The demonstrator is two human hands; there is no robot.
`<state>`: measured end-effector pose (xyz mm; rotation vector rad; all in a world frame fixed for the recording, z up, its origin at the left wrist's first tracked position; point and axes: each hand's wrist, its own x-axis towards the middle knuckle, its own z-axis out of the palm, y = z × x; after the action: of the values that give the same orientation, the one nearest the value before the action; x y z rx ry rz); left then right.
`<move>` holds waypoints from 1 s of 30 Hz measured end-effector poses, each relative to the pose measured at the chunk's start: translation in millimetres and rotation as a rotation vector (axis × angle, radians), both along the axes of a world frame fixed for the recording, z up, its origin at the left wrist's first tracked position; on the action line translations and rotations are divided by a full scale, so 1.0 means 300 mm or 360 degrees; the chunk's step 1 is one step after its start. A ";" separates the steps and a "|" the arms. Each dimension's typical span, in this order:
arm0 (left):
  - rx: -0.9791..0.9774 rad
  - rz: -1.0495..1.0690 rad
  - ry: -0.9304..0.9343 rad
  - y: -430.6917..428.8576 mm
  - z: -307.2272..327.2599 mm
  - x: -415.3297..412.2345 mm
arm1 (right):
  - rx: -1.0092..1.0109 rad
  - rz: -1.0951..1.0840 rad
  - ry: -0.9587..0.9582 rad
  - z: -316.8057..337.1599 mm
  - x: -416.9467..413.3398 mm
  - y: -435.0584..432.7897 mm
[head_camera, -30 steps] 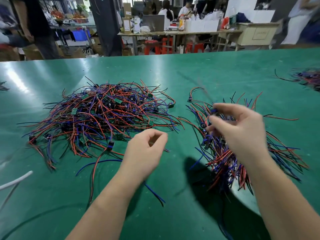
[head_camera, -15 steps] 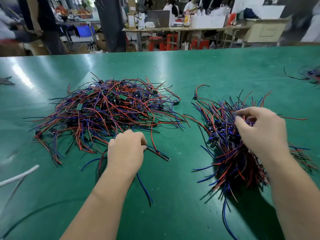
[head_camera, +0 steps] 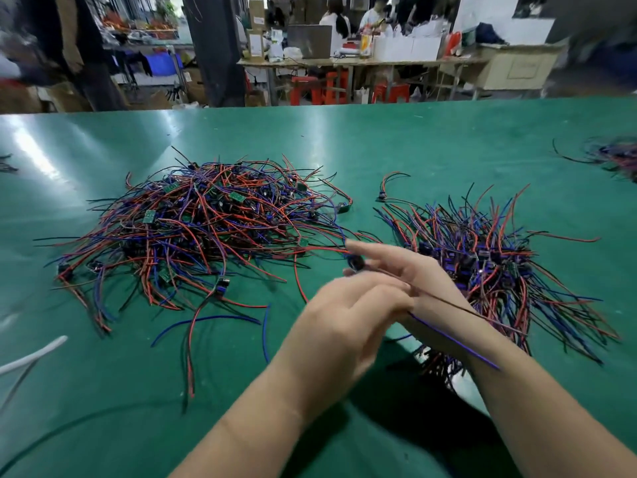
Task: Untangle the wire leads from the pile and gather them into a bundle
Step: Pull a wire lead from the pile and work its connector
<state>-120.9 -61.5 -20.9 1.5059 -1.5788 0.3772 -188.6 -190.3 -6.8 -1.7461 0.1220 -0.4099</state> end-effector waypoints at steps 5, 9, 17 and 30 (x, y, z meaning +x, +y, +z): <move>-0.0162 0.0021 0.0093 0.000 0.010 -0.009 | 0.0285 -0.0183 -0.0165 0.004 0.000 0.005; -0.0087 0.0518 0.0243 0.008 0.019 0.030 | 0.0666 -0.0403 -0.0134 0.014 0.004 -0.011; 0.0553 -0.0046 0.1834 0.016 0.056 0.046 | 0.1042 -0.0234 -0.0057 0.025 -0.001 -0.019; 0.0618 -0.0645 0.3201 0.076 0.101 0.167 | 0.1412 -0.0198 -0.0402 0.062 -0.035 -0.094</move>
<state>-70.8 -38.6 9.3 0.8917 -0.1678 -1.3618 -199.0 -218.6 11.7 -0.8097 0.1955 -0.5564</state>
